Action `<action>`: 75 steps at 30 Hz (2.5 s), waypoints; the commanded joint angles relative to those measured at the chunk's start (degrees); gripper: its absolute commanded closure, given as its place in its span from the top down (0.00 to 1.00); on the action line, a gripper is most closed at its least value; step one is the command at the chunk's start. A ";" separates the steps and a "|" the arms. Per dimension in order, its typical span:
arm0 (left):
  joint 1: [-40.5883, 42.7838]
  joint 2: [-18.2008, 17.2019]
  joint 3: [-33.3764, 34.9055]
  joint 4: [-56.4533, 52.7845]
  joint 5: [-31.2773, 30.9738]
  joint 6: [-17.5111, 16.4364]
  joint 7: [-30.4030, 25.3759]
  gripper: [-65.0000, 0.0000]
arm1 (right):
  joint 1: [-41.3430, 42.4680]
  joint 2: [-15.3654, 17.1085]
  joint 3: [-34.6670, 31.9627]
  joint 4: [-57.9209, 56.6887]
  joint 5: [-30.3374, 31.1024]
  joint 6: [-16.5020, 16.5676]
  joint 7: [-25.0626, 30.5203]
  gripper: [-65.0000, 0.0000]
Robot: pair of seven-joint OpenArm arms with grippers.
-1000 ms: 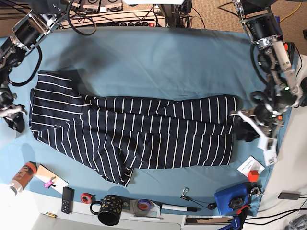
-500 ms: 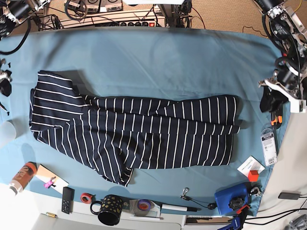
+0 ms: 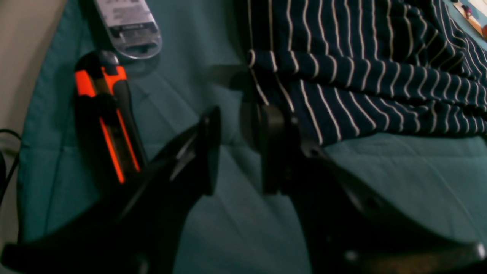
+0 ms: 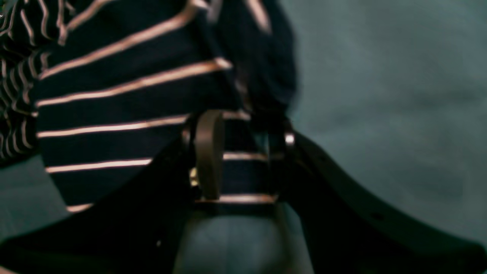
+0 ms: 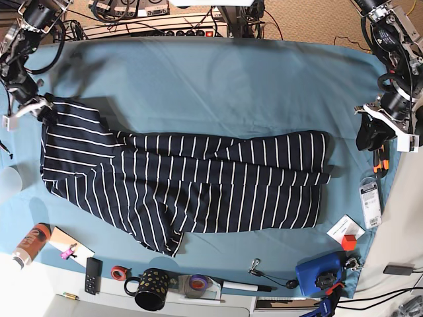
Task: Layout the t-shirt on the table in an organized manner, then fold the t-shirt properly
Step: 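Grasp the folded shirt end with the right gripper and tuck it inward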
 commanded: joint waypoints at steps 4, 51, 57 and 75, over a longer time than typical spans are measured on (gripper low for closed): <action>-0.46 -0.63 -0.15 1.05 -1.11 -0.83 -1.73 0.28 | 0.81 -0.96 -0.74 0.87 -2.60 0.28 1.07 0.31; -0.44 -0.63 -0.15 1.05 -0.07 -0.85 -3.85 0.28 | 23.85 -4.57 -2.91 1.05 -8.22 0.28 6.27 0.00; -0.42 -0.61 -0.15 1.05 -0.09 -0.85 -3.85 0.28 | 26.86 -4.57 -11.98 1.05 -18.18 0.28 11.41 0.00; -0.44 -0.63 -0.13 1.05 -0.07 -0.85 -3.85 0.28 | 26.49 -3.50 -8.70 1.05 -18.99 0.28 -8.87 0.31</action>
